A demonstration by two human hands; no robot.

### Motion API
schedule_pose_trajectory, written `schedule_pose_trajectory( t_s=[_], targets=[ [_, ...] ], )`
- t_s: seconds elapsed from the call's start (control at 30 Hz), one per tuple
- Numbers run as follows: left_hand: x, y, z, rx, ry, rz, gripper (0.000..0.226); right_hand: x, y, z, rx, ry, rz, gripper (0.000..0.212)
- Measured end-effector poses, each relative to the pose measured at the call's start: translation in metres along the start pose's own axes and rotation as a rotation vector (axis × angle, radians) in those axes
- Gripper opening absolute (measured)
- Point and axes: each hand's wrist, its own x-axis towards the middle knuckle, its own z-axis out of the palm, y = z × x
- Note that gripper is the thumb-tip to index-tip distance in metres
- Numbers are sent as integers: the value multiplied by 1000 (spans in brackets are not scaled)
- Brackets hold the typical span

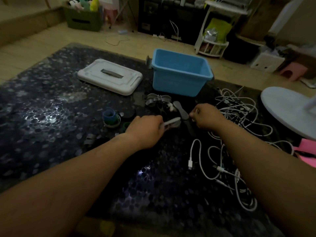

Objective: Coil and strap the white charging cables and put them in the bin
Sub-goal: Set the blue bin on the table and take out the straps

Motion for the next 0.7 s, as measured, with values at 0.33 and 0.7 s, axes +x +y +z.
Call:
schedule_pose_trajectory(
  t_s=[0.33,0.7],
  targets=[
    [17,12,9,-691,111,-364,39,8,-38,15,51,-84,-4,49],
    [14,41,16,-715,98,-144,32,-19,-46,37,1477,-163,258,37]
  ],
)
